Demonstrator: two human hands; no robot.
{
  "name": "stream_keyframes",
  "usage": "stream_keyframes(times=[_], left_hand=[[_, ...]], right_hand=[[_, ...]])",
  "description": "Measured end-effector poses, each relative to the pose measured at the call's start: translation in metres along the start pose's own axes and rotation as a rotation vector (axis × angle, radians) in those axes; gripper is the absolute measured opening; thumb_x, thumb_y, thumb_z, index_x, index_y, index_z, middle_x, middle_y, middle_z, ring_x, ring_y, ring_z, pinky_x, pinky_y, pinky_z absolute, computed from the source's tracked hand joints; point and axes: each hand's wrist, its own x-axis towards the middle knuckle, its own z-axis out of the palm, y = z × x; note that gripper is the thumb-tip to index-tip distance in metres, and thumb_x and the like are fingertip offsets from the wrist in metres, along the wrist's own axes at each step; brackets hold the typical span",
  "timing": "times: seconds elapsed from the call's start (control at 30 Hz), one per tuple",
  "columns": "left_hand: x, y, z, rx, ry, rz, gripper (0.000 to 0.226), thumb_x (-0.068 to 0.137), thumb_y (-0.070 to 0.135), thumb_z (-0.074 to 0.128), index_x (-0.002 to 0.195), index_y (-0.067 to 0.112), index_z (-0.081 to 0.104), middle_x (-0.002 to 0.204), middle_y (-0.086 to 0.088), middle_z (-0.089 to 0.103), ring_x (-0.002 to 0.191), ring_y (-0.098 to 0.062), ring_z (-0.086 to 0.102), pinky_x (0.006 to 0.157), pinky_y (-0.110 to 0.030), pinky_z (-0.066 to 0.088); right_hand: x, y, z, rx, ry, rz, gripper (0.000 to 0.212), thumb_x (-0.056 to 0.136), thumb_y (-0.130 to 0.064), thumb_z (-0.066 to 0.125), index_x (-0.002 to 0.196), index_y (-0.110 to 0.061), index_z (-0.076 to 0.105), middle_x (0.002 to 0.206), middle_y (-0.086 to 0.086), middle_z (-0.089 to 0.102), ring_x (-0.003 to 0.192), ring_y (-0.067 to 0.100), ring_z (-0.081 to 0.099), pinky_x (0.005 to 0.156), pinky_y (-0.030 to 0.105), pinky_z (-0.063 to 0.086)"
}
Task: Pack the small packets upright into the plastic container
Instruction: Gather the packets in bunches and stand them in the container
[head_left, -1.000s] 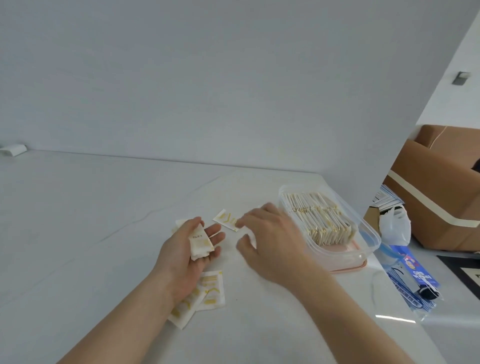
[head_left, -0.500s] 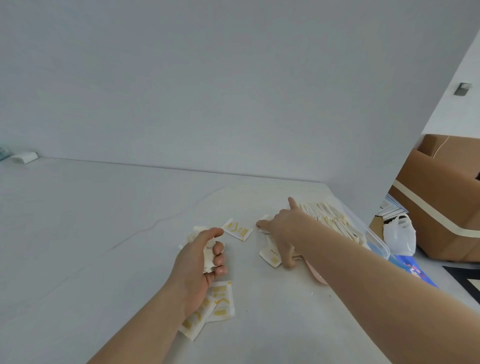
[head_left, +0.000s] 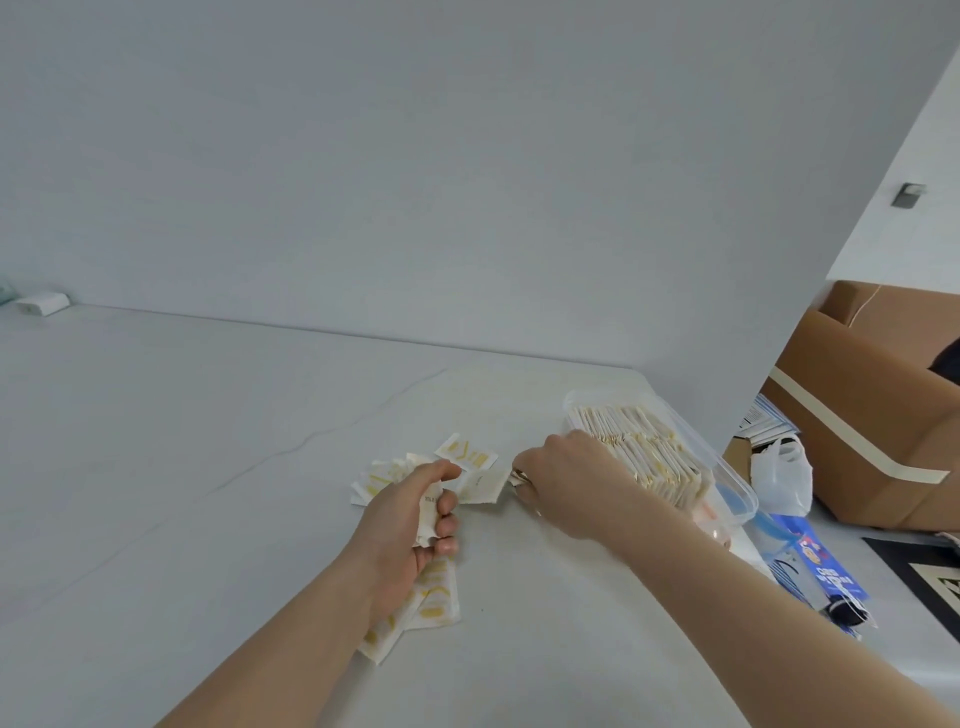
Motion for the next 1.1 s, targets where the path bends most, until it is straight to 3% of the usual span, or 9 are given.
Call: stream_keyframes(times=[0.1, 0.27, 0.4, 0.53, 0.63, 0.77, 0.9, 1.0, 1.1], left_hand=[[-0.003, -0.003, 0.002, 0.029, -0.031, -0.031, 0.019, 0.097, 0.028, 0.064, 0.105, 0.011, 0.066, 0.066, -0.002, 0.046, 0.054, -0.017, 0.039, 0.052, -0.03, 0.032], [-0.008, -0.004, 0.006, 0.065, -0.061, -0.034, 0.023, 0.1, 0.032, 0.06, 0.109, 0.01, 0.065, 0.066, -0.002, 0.047, 0.054, -0.017, 0.041, 0.051, -0.029, 0.035], [-0.008, -0.005, 0.007, 0.068, -0.068, -0.025, 0.029, 0.101, 0.038, 0.06, 0.111, 0.011, 0.063, 0.067, -0.001, 0.05, 0.055, -0.016, 0.046, 0.054, -0.03, 0.038], [-0.009, -0.011, 0.01, 0.041, -0.076, -0.008, 0.035, 0.098, 0.042, 0.064, 0.11, 0.009, 0.062, 0.071, -0.001, 0.052, 0.058, -0.016, 0.048, 0.057, -0.031, 0.039], [-0.016, -0.012, 0.018, 0.09, -0.095, 0.019, 0.041, 0.094, 0.048, 0.064, 0.108, 0.01, 0.063, 0.072, 0.001, 0.051, 0.059, -0.014, 0.046, 0.057, -0.029, 0.039], [-0.019, -0.018, 0.021, 0.342, -0.131, 0.172, 0.054, 0.094, 0.056, 0.053, 0.101, 0.004, 0.065, 0.065, 0.005, 0.051, 0.058, -0.01, 0.041, 0.057, -0.023, 0.035], [-0.016, -0.025, 0.018, 0.453, -0.087, 0.215, 0.064, 0.091, 0.064, 0.052, 0.118, 0.007, 0.063, 0.078, 0.003, 0.057, 0.058, -0.005, 0.048, 0.056, -0.017, 0.041], [-0.017, -0.026, 0.019, 0.399, -0.144, 0.162, 0.066, 0.093, 0.067, 0.053, 0.124, 0.01, 0.064, 0.105, -0.006, 0.075, 0.084, -0.014, 0.068, 0.077, -0.03, 0.053], [-0.021, -0.02, 0.022, 0.237, -0.236, 0.058, 0.065, 0.106, 0.056, 0.042, 0.124, -0.001, 0.067, 0.12, -0.023, 0.073, 0.113, -0.037, 0.069, 0.102, -0.051, 0.051]], right_hand=[[-0.016, -0.006, -0.003, 0.204, 0.025, 0.067, 0.031, 0.107, -0.038, 0.042, 0.084, -0.02, 0.049, 0.073, -0.001, 0.037, 0.078, 0.029, 0.046, 0.07, 0.034, 0.032], [-0.036, -0.013, 0.009, 0.65, 0.171, 0.284, 0.045, 0.102, -0.035, 0.054, 0.062, -0.016, 0.044, 0.061, 0.005, 0.046, 0.07, 0.032, 0.047, 0.059, 0.04, 0.037], [-0.054, -0.011, 0.024, 1.145, 0.39, 0.486, 0.035, 0.101, -0.029, 0.063, 0.072, -0.011, 0.068, 0.06, 0.01, 0.062, 0.059, 0.02, 0.065, 0.056, 0.038, 0.056], [-0.068, -0.021, 0.025, 1.653, 0.378, 0.539, 0.02, 0.101, -0.021, 0.065, 0.091, -0.016, 0.081, 0.079, 0.003, 0.078, 0.076, 0.016, 0.075, 0.062, 0.033, 0.063], [-0.069, -0.03, 0.026, 1.604, 0.372, 0.516, 0.018, 0.101, -0.024, 0.065, 0.092, -0.02, 0.081, 0.079, 0.0, 0.079, 0.069, 0.018, 0.076, 0.062, 0.037, 0.064], [-0.07, -0.035, 0.02, 1.491, 0.334, 0.484, 0.016, 0.099, -0.031, 0.067, 0.089, -0.029, 0.079, 0.076, -0.01, 0.077, 0.053, 0.021, 0.072, 0.05, 0.028, 0.054], [-0.07, -0.041, 0.02, 1.395, 0.393, 0.43, 0.009, 0.095, -0.037, 0.072, 0.088, -0.034, 0.077, 0.081, -0.015, 0.076, 0.05, 0.017, 0.071, 0.055, 0.042, 0.058], [-0.066, -0.05, 0.024, 1.365, 0.476, 0.327, 0.013, 0.095, -0.039, 0.071, 0.093, -0.028, 0.078, 0.077, -0.009, 0.074, 0.055, 0.013, 0.071, 0.053, 0.041, 0.06], [-0.065, -0.056, 0.024, 1.265, 0.551, 0.208, 0.027, 0.099, -0.034, 0.067, 0.071, -0.034, 0.065, 0.062, -0.015, 0.061, 0.056, 0.006, 0.057, 0.055, 0.019, 0.046]])
